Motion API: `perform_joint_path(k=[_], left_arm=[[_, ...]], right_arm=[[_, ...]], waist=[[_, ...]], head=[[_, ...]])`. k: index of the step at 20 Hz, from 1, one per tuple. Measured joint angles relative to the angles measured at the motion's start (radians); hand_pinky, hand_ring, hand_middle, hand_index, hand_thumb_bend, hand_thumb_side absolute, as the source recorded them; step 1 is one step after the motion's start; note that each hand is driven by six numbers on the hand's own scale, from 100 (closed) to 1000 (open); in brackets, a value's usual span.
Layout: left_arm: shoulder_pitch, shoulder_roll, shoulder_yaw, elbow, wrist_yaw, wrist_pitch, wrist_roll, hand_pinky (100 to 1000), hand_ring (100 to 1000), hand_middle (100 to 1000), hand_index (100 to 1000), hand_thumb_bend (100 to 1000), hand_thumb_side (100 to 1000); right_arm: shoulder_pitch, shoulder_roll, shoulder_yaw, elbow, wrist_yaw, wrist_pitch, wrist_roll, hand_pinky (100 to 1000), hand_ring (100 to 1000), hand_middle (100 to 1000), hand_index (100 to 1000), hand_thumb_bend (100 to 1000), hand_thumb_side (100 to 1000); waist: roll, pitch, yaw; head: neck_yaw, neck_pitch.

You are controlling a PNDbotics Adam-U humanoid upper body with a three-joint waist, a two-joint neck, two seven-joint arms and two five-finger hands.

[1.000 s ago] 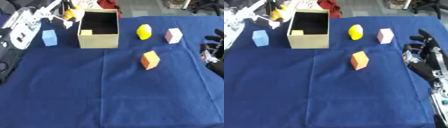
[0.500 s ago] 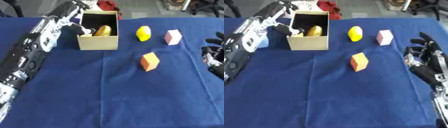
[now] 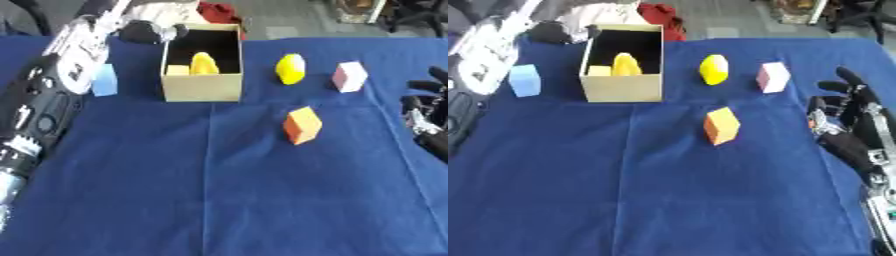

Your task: Pick up objects on the table and place them in the box.

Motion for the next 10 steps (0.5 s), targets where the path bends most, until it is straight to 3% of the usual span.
perform_joint_path(k=[3,5,10], left_arm=[[0.038,0.073,0.008,-0.081,0.052,0.009,-0.070,827,765,793,889,584,538],[0.069,0.121,0.010,-0.109,0.057,0.004,-0.142,828,777,803,891,574,482],[0.124,0.186,0.017,-0.072,0.000,-0.022,-0.333,825,789,805,890,546,366]], right_arm=[[0.000,0.000,-0.004,0.000,0.000,-0.001,-0.001,732,734,775,964,119,283],[0.000,0.000,-0.006,0.000,0.000,-0.001,-0.001,732,733,774,964,117,284],[0.001,-0.001,-0.006,0.000,0.000,-0.001,-0.001,732,732,771,964,116,285]], waist=[[0.000,0.000,0.010],[0.000,0.000,0.015],[0.000,0.000,0.024]], head=[[-0.005,-0.001],[-0.008,-0.001],[-0.013,-0.003]])
